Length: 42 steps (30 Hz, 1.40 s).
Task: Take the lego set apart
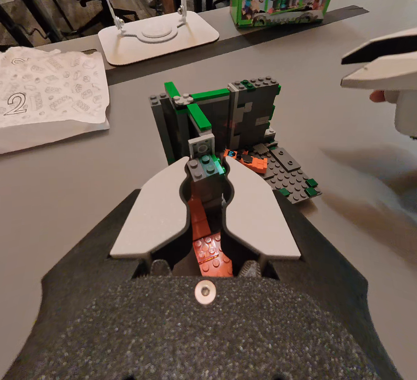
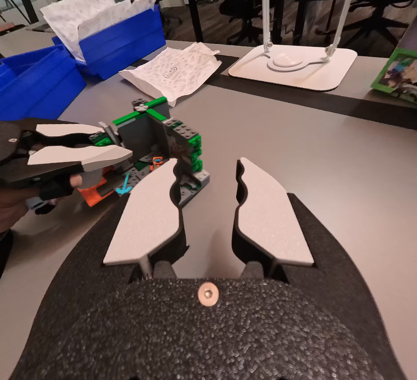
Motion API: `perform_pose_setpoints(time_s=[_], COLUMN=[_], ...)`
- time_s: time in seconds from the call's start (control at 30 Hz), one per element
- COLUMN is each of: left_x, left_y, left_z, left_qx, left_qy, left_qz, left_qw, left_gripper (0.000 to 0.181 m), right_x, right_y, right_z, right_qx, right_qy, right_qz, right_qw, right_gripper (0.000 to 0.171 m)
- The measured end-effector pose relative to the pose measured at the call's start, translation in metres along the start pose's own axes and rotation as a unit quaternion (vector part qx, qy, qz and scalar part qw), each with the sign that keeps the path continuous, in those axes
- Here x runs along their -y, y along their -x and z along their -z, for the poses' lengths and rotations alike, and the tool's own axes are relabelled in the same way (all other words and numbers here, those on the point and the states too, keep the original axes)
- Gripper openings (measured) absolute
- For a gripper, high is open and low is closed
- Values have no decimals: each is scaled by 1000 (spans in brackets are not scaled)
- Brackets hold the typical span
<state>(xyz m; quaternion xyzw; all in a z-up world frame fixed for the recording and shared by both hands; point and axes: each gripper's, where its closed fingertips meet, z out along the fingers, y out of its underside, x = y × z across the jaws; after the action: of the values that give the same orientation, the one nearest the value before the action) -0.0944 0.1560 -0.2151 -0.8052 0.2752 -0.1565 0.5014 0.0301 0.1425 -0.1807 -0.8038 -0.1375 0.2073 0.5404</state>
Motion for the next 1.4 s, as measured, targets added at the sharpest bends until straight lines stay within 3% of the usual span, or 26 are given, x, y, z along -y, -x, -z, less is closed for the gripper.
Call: perform_pose_setpoints(time_s=[0.23, 0.4, 0.77, 1.03, 1.27, 1.4], left_x=[14, 16, 32, 54, 33, 25], left_y=[-9, -19, -10, 21, 33, 33], left_z=[-38, -56, -33, -11, -36, -54], left_qx=[9, 25, 17, -44, -163, -195], left_qy=[-6, 1, -41, -68, -35, -8], left_qz=[24, -14, -21, -87, -144, -147], left_qw=[1000, 1000, 999, 993, 975, 970], left_gripper=[25, 26, 50, 49, 43, 43], right_x=[-3, -12, -16, -14, -16, -20], right_y=[-3, -9, -8, -27, -34, -41], right_z=[-4, -4, -4, -5, -38, -64], right_qx=[-8, -13, -6, 8, 97, 143], right_qy=[-1, 8, 11, 36, 80, 103], right_qz=[15, 21, 36, 90, 176, 195], right_qw=[1000, 1000, 999, 995, 976, 965], right_gripper=[46, 46, 47, 49, 60, 62])
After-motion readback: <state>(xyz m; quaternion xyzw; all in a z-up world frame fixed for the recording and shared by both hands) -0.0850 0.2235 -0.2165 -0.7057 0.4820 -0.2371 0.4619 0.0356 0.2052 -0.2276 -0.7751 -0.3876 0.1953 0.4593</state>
